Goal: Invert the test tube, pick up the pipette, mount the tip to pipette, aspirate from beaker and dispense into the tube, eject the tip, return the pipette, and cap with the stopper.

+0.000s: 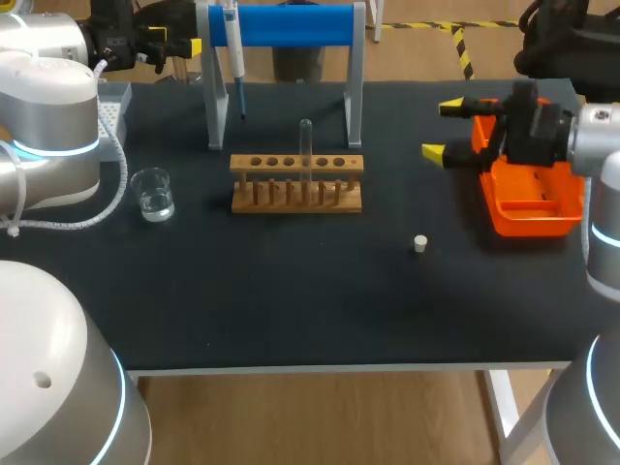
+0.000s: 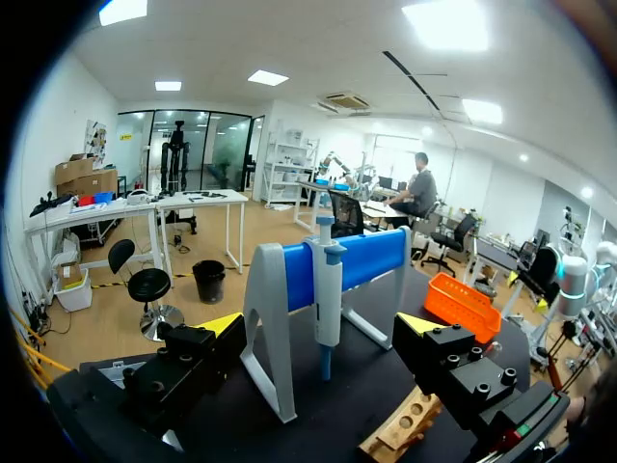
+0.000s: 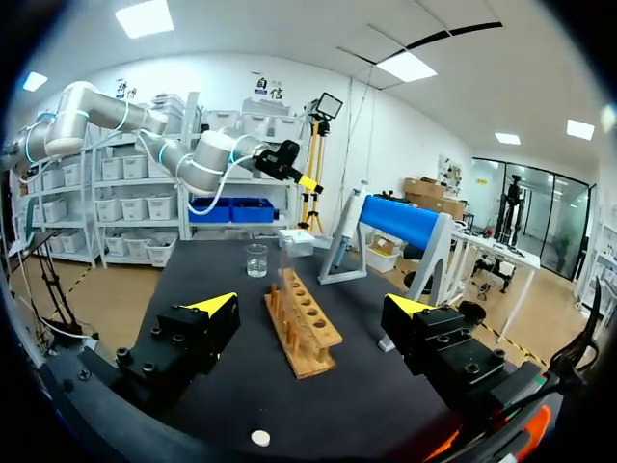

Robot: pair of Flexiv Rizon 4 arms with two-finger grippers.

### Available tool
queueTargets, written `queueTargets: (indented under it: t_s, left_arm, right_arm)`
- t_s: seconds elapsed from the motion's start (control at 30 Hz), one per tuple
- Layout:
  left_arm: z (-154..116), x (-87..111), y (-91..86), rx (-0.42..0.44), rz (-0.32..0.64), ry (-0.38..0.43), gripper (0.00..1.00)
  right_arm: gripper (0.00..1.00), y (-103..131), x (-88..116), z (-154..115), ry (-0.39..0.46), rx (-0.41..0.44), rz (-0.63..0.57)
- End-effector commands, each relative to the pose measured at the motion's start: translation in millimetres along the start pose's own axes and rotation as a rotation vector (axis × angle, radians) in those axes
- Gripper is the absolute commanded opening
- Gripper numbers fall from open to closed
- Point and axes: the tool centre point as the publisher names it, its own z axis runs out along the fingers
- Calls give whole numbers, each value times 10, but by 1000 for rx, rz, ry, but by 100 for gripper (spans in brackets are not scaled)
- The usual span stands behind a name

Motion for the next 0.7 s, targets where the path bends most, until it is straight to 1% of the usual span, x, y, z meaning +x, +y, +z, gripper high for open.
queueTargets:
  t_s: [0.03,0.7]
  left_arm:
    - [2,1,20,7,2,-2,100]
    - [2,1,20,7,2,-2,100]
  right_arm:
    - [100,-64,128,8,-16,-28,-11]
    - [100,-83,151,25,-22,-34,-22]
